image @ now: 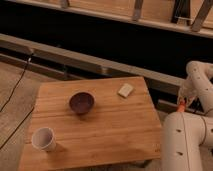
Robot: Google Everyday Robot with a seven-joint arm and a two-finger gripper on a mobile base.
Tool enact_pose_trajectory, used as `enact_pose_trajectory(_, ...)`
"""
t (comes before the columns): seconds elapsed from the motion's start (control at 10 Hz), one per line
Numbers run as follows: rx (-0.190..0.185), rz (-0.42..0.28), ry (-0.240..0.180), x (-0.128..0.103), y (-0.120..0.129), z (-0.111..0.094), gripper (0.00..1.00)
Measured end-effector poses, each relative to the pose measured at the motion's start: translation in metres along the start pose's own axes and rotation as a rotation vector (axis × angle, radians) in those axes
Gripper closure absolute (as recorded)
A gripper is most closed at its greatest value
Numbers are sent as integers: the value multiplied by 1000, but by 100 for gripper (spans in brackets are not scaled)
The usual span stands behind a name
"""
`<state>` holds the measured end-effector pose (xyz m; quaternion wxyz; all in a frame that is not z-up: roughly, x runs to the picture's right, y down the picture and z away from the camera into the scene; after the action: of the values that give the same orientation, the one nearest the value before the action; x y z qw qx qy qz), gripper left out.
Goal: Drag the pepper across the table
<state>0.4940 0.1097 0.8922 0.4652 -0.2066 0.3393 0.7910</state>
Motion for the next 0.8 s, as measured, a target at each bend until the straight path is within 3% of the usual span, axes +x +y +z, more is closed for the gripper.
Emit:
enact_pose_trajectory(0.5, 0, 0, 0, 0, 0, 0, 100)
enact_pose_trajectory(0.6, 0, 0, 0, 0, 0, 0, 94)
enact_pose_trajectory(0.8, 0, 0, 0, 0, 0, 0, 75)
